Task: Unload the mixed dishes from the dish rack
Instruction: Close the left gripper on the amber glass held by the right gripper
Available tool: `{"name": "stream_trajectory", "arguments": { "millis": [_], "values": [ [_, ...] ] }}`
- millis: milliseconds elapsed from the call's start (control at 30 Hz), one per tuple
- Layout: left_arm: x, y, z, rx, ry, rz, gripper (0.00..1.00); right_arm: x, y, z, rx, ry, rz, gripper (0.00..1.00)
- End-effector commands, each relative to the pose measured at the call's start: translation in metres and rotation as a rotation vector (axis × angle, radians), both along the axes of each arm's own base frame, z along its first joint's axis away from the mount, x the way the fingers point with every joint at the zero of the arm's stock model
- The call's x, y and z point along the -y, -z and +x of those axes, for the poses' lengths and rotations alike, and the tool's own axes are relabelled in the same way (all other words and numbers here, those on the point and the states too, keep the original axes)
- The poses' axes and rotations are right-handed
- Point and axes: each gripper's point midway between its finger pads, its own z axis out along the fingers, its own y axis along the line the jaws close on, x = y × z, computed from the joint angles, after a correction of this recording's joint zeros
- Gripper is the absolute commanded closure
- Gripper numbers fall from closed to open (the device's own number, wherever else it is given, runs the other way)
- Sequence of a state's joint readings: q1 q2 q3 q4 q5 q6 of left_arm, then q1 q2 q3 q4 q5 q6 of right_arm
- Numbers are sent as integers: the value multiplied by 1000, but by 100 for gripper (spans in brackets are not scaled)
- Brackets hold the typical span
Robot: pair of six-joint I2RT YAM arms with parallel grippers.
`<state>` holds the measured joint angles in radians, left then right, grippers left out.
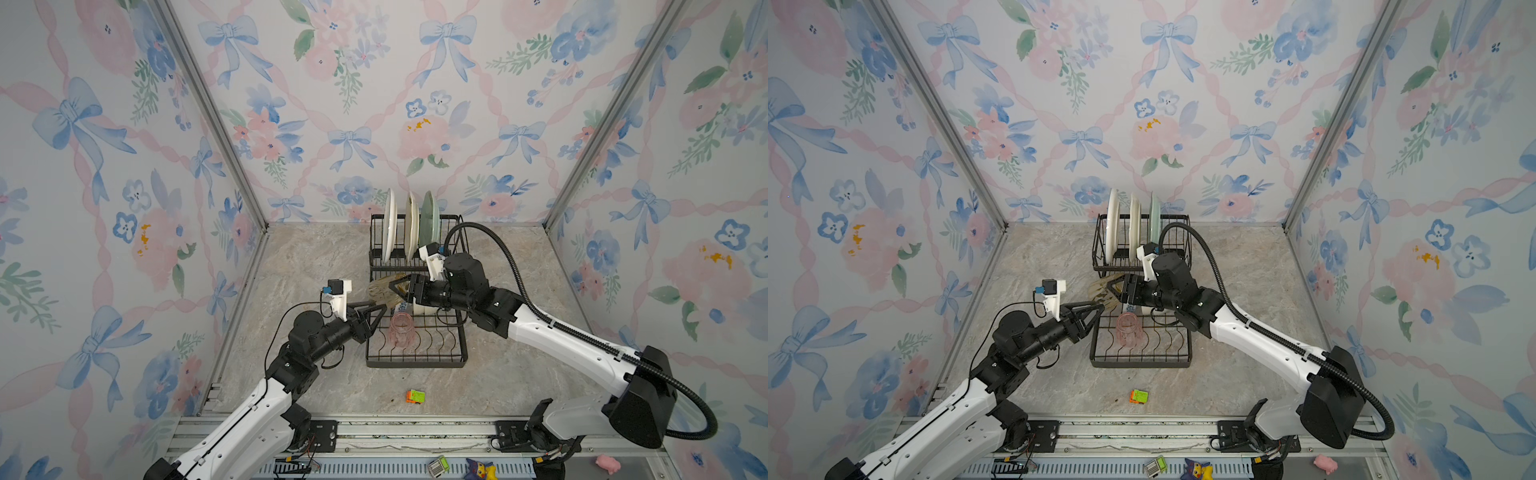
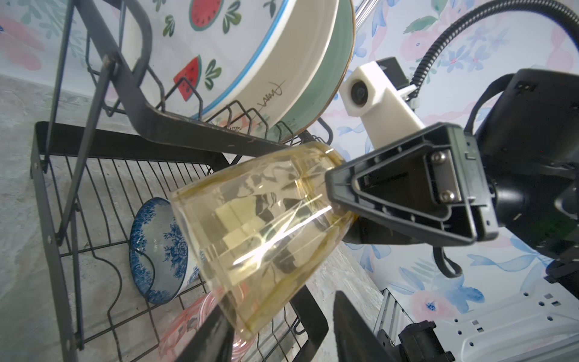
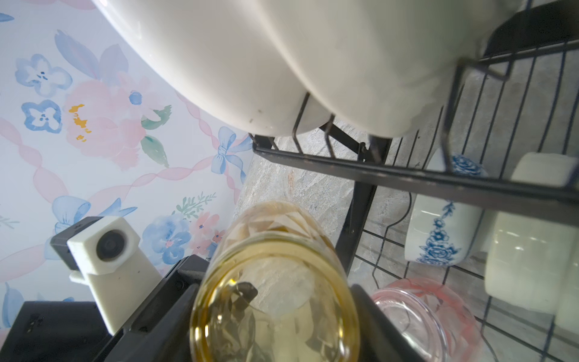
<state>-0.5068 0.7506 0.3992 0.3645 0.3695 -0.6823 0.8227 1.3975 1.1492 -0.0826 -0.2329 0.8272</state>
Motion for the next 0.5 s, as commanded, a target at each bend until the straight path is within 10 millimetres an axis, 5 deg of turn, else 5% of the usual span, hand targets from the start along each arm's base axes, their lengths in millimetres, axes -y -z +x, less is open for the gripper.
{"name": "stream_trajectory", "arguments": {
  "millis": [0,467],
  "values": [
    [8,-19,-6,59,72,-63,52,-8,-17,-15,23,-51,57,52],
    [14,-35,-2,92,103,-100,67,-14,-14,-22,6,-69,74,51]
  ]
}}
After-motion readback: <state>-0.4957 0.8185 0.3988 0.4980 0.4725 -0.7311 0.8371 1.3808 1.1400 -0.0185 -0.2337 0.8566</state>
